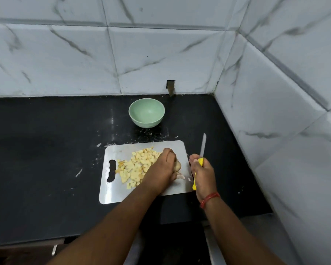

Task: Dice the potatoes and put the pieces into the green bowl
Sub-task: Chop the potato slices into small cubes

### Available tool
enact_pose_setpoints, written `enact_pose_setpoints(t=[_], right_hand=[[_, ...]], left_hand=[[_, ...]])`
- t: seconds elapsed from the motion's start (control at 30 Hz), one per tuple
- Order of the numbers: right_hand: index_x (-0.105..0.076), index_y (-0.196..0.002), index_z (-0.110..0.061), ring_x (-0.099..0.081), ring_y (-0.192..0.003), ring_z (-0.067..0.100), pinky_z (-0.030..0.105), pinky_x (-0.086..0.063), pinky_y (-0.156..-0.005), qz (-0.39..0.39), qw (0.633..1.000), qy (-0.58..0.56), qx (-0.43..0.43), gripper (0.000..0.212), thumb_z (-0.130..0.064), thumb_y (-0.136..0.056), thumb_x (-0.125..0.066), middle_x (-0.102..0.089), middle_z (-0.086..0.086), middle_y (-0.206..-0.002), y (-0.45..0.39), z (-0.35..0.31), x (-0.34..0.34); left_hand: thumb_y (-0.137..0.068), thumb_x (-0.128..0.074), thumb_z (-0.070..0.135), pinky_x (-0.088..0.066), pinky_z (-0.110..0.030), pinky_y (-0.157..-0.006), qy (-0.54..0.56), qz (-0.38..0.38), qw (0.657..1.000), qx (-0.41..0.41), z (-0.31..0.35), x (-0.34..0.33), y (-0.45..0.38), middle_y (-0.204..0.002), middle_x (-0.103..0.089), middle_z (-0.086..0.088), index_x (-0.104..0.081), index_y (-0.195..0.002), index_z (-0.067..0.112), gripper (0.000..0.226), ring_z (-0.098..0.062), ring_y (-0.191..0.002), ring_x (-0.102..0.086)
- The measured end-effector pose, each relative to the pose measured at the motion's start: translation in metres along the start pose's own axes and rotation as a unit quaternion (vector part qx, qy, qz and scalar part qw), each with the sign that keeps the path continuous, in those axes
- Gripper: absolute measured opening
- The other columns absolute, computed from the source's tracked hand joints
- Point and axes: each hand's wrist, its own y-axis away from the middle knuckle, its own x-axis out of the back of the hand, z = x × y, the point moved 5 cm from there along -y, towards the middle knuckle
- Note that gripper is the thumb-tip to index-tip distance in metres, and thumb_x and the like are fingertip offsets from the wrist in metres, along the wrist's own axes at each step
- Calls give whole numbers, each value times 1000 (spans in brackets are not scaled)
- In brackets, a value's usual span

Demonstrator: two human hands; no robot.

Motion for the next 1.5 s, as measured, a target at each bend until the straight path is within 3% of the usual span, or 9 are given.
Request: enact_pose_setpoints(t=[0.2,0.33,0.5,0.67,0.9,1.13,1.23,1.33,1.5], right_hand=[[-69,-101,-18,-67,-94,16,34,-54,-87,-74,996,8,-42,12,-18,-95,-59,-73,10,-101,-8,8,3],[-68,-98,-20,-65,-96,16,40,-51,-96,-98,994,24,-39,11,-22,-95,-58,-70,15,-109,-16,3,-6],[-67,-100,-14,-67,-100,16,36,-51,-97,-105,994,0,-41,12,-13,-98,-55,-71,10,-106,-22,-2,-22],[-66,-101,-11,-67,-98,17,35,-53,-94,-83,996,-3,-41,12,-10,-98,-54,-71,12,-104,-30,-5,-28],[-64,-97,-17,-66,-92,21,40,-53,-88,6,999,43,9,7,-15,-94,-58,-69,8,-97,-34,-12,-12],[-62,-96,-15,-65,-104,23,36,-51,-93,-13,999,33,14,14,-6,-96,-52,-69,10,-104,-26,-15,-15],[-64,-95,-17,-65,-107,25,38,-51,-96,-11,999,40,14,14,-9,-96,-53,-69,8,-105,-26,-11,-18],[-65,-96,-21,-66,-104,14,38,-51,-99,6,999,47,26,15,-11,-96,-53,-70,1,-104,-27,-13,-20],[-63,-97,-27,-65,-103,10,31,-50,-94,30,993,56,99,15,-17,-97,-52,-70,-3,-103,-19,-24,-35]], left_hand=[[-76,-70,8,-46,-32,-82,-37,-12,998,-41,4,-7,-16,-110,-54,-8,-59,-104,8,31,-24,-95,-54],[-84,-65,26,-43,-34,-96,-77,-3,994,-75,-5,-3,-11,-118,-58,-9,-63,-113,8,34,-25,-104,-53],[-90,-65,26,-38,-35,-102,-126,-17,981,-144,-8,-2,-10,-122,-58,-6,-62,-126,14,38,-25,-101,-55],[-99,-58,25,-51,-40,-96,-109,-46,983,-137,-14,-2,-14,-139,-52,-12,-51,-144,10,48,-30,-116,-56],[-93,-64,26,-45,-36,-97,-130,-56,973,-180,-16,1,-23,-127,-59,-5,-59,-136,15,45,-26,-103,-58],[-94,-63,33,-26,-48,-120,-108,1,984,-138,-24,2,-6,-130,-57,-6,-57,-135,13,45,-26,-118,-55],[-97,-53,44,-32,-52,-116,-103,17,986,-133,-26,13,4,-117,-58,-6,-62,-123,11,43,-24,-110,-55],[-96,-56,45,-42,-46,-97,-135,27,980,-143,-31,25,22,-104,-55,-3,-62,-106,14,33,-24,-96,-51],[-97,-52,50,-38,-41,-87,-154,18,978,-137,-33,33,55,-95,-49,-1,-58,-93,15,36,-22,-87,-45]])
